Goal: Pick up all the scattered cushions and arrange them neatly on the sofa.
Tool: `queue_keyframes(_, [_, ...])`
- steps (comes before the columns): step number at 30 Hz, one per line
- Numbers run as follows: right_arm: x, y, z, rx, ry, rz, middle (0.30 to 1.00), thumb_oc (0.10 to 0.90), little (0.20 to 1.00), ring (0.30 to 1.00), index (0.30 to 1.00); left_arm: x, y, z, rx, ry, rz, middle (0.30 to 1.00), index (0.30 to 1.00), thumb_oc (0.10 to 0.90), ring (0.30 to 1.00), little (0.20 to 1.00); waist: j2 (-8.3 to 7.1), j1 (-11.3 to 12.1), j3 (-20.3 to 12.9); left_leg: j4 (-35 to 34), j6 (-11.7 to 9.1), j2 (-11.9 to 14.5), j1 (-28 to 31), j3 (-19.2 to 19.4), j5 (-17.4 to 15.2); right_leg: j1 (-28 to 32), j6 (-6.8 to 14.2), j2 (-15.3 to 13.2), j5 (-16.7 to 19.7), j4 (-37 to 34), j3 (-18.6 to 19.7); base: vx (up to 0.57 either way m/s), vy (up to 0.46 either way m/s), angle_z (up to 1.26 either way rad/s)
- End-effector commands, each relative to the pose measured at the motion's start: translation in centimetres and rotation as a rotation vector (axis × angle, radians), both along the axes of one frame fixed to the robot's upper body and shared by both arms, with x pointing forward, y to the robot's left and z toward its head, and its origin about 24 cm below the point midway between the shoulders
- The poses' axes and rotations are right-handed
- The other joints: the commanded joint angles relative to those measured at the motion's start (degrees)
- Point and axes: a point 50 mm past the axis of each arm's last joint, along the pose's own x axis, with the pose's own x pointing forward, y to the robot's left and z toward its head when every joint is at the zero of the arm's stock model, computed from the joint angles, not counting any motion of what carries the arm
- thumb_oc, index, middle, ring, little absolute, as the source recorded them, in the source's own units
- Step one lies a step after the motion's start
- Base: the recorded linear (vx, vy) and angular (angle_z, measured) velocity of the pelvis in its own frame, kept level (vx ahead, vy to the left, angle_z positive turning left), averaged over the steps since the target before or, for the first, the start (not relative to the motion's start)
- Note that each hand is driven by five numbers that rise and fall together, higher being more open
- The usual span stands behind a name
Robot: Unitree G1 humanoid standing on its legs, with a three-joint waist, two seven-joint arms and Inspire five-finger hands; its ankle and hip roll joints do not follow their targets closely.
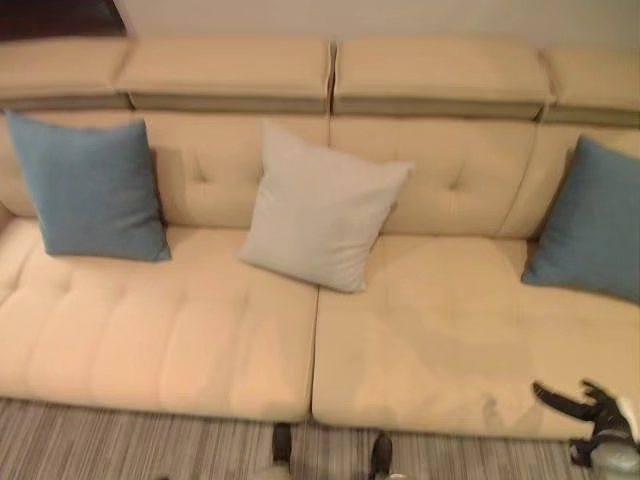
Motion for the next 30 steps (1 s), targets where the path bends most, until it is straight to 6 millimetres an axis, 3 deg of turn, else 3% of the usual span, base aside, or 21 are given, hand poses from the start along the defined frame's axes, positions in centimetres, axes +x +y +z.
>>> queue_keyframes(1, [-0.8, 0.7, -1.2, 0.011, 0.035, -0.027, 0.9, 0.8, 0.9, 0.9, 0.9, 0.3, 0.5, 0.1, 0.033, 0.061, -0.099, 0.9, 0.9, 0.8, 0.9, 0.9, 0.32, 1.39, -4.36, 0.27, -1.37, 1.15, 1.03, 0.52, -3.88, 3.44, 6.15, -5.15, -4.02, 0.66, -3.26, -0.01, -0.043, -0.02])
queue_keyframes(4, [-3.6, 4.2, -4.9, 0.175, 0.135, -0.103, 0.9, 0.8, 0.9, 0.9, 0.9, 1.1, -0.1, -0.1, 0.022, 0.025, -0.081, 0.9, 0.9, 0.8, 0.9, 0.9, 0.36, 2.08, -5.34, 0.27, -1.35, 1.22, 1.33, -0.24, -3.71, 4.04, 5.67, -4.82, -4.26, 0.66, -3.88, -0.03, -0.045, 0.04])
queue_keyframes(6, [-3.6, 4.3, -5.0, 0.176, 0.135, -0.103, 0.9, 0.8, 0.9, 0.9, 0.9, 1.1, -0.1, -0.1, 0.023, 0.025, -0.081, 0.9, 0.9, 0.8, 0.9, 0.9, 0.31, 2.04, -5.32, 0.27, -1.36, 1.22, 1.37, -0.28, -3.71, 4.1, 5.67, -4.81, -4.29, 0.66, -3.93, 0.0, -0.026, 0.14])
queue_keyframes(7, [-6.0, 6.0, -6.6, 0.254, 0.215, -0.145, 0.9, 0.8, 0.9, 0.9, 0.9, 1.1, -0.3, -0.1, 0.031, 0.043, -0.123, 0.9, 0.9, 0.8, 0.9, 0.9, 0.21, 2.2, -6.1, 0.27, -1.41, 1.28, 1.86, -0.56, -3.89, 4.77, 5.51, -4.59, -4.38, 0.66, -4.27, 0.01, -0.026, 0.15])
queue_keyframes(11, [-8.0, 7.8, -7.9, 0.315, 0.313, -0.154, 0.9, 0.8, 0.9, 0.9, 0.9, 1.7, -0.6, -0.2, 0.037, 0.051, -0.206, 0.9, 0.9, 0.8, 0.9, 0.9, 0.43, 1.92, -6.55, 0.27, -1.33, 1.32, 2.26, -0.79, -4.17, 5.24, 5.5, -4.52, -4.54, 0.66, -4.35, 0.0, -0.008, 0.06])
queue_keyframes(17, [-9.7, 9.5, -8.8, 0.38, 0.379, -0.163, 0.9, 0.8, 0.9, 0.9, 0.9, 3.5, -0.8, 0.0, 0.023, -0.023, -0.173, 0.9, 0.9, 0.8, 0.9, 0.9, 0.4, 1.55, -6.16, 0.27, -0.59, 0.82, 3.81, -0.75, -5.05, 6.04, 5.52, -5.06, -4.54, 1.83, -4.01, 0.01, 0.017, -0.01])
queue_keyframes(19, [-9.4, 9.5, -8.8, 0.372, 0.381, -0.131, 0.9, 0.8, 0.9, 0.9, 0.9, 3.8, -1.5, -0.2, 0.013, -0.018, -0.234, 0.9, 0.9, 0.8, 0.9, 0.9, 0.15, 1.42, -5.27, 0.6, 0.06, 0.4, 5.23, -0.87, -5.5, 6.48, 5.41, -5.53, -5.43, 4.1, -3.45, 0.01, 0.103, -0.02])
queue_keyframes(21, [-7.4, 8.7, -8.2, 0.314, 0.372, -0.036, 0.9, 0.8, 0.9, 0.9, 0.9, 4.0, -2.7, -0.6, 0.01, 0.051, -0.397, 0.9, 0.9, 0.8, 0.9, 0.9, -0.42, 0.85, -3.43, 3.49, 0.96, -0.66, 5.83, -0.69, -7.69, 7.12, 5.81, -6.74, -5.58, 6.08, -2.8, -0.09, 0.183, -0.05])
queue_keyframes(23, [-6.7, 8.6, -8.1, 0.292, 0.377, 0.006, 0.9, 0.8, 0.9, 0.9, 0.9, 3.9, -3.3, -0.8, -0.009, 0.064, -0.419, 0.9, 0.9, 0.8, 0.9, 0.9, -0.65, 0.79, -3.21, 3.0, 1.14, -0.97, 6.32, -0.18, -7.87, 6.91, 6.24, -7.28, -4.67, 5.94, -2.64, -0.14, 0.129, -0.05])
queue_keyframes(24, [-6.1, 8.7, -8.0, 0.279, 0.4, 0.051, 0.9, 0.8, 0.9, 0.9, 0.9, 3.6, -3.7, -0.9, -0.031, 0.086, -0.434, 0.9, 0.9, 0.8, 0.9, 0.9, -1.04, 0.57, -3.25, 1.65, 1.28, -1.4, 6.56, 0.86, -7.37, 4.56, 7.39, -8.61, -1.48, 5.64, -2.33, -0.16, 0.072, -0.13])
queue_keyframes(27, [-4.9, 9.1, -7.9, 0.288, 0.369, 0.075, 0.9, 0.8, 0.9, 0.9, 0.9, 4.7, -3.6, -0.8, -0.034, 0.049, -0.408, 0.9, 0.9, 0.8, 0.9, 0.9, -1.08, 1.09, -2.95, 0.94, 1.28, -0.74, 5.47, 2.35, -5.98, 2.14, 7.41, -8.48, -1.23, 6.73, -3.48, -0.3, 0.036, -0.28])
queue_keyframes(28, [-4.3, 9.5, -8.0, 0.291, 0.36, 0.092, 0.9, 0.8, 0.9, 0.9, 0.9, 5.3, -3.1, -0.6, -0.022, 0.028, -0.387, 0.9, 0.9, 0.8, 0.9, 0.9, -1.1, 1.61, -2.49, 1.02, 1.34, -0.28, 4.59, 3.04, -5.24, 1.39, 6.89, -8.08, -2.3, 9.48, -4.75, -0.52, -0.032, -0.23])
queue_keyframes(29, [-3.7, 10.4, -8.2, 0.307, 0.364, 0.125, 0.9, 0.8, 0.9, 0.9, 0.9, 6.3, -2.2, -0.1, 0.001, -0.017, -0.328, 0.9, 0.9, 0.8, 0.9, 0.9, -1.31, 3.09, -1.84, 1.17, 1.6, 0.53, 3.16, 4.43, -3.42, 3.58, 5.75, -6.48, -6.87, 15.5, -6.72, -0.38, -0.03, -0.2])
queue_keyframes(30, [-3.7, 10.5, -8.2, 0.307, 0.364, 0.125, 0.9, 0.8, 0.9, 0.9, 0.9, 6.3, -2.2, -0.1, 0.001, -0.018, -0.328, 0.9, 0.9, 0.8, 0.9, 0.9, -1.31, 3.1, -1.94, 1.15, 1.6, 0.55, 3.01, 4.43, -3.33, 3.42, 5.71, -6.44, -6.79, 15.46, -6.72, -0.41, -0.028, -0.17])
